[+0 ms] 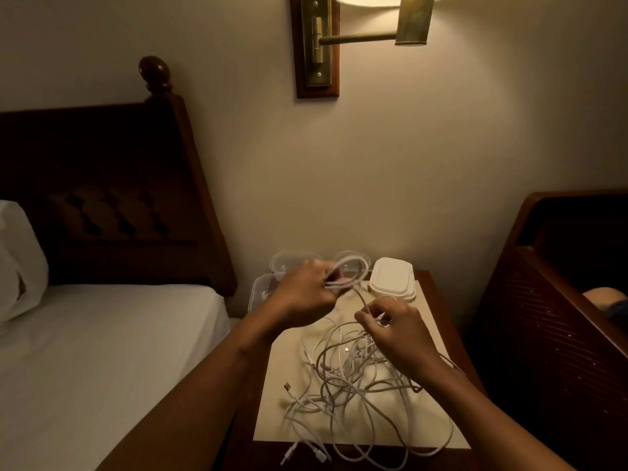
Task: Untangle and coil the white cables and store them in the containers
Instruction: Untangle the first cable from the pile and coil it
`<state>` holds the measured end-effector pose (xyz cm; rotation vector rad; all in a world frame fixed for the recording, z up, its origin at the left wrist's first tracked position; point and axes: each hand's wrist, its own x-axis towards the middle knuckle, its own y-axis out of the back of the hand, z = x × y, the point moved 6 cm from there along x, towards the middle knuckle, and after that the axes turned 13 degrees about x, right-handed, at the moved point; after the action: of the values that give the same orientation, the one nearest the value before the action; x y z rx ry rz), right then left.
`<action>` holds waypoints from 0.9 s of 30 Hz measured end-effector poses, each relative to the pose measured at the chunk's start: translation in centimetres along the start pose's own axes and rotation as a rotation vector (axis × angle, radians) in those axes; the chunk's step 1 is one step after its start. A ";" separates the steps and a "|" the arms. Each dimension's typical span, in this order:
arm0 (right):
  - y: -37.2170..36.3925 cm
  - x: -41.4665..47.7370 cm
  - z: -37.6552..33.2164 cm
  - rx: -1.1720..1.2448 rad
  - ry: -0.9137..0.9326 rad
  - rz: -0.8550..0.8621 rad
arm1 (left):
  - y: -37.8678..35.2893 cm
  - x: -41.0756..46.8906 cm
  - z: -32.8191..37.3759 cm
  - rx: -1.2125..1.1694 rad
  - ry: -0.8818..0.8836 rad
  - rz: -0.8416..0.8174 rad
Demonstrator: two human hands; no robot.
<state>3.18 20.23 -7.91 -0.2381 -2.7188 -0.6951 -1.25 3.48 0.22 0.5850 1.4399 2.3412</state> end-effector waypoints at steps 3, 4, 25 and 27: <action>-0.3 -1.2 1.4 -0.093 -0.006 -0.086 | 2.5 0.1 0.1 -0.550 0.122 0.238; -0.2 -1.6 1.8 -0.120 -0.007 -0.102 | 3.2 0.2 -0.5 -0.711 0.204 0.321; 1.2 0.5 -1.5 -0.222 0.102 -0.075 | -3.8 1.3 2.5 -0.749 0.226 0.015; 1.4 0.5 -1.0 -0.168 0.069 -0.039 | -3.7 1.6 2.5 -0.758 0.218 0.043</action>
<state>3.36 20.96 -6.27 -0.1970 -2.6083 -0.9267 -1.12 7.77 -1.86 0.1492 0.5044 2.7764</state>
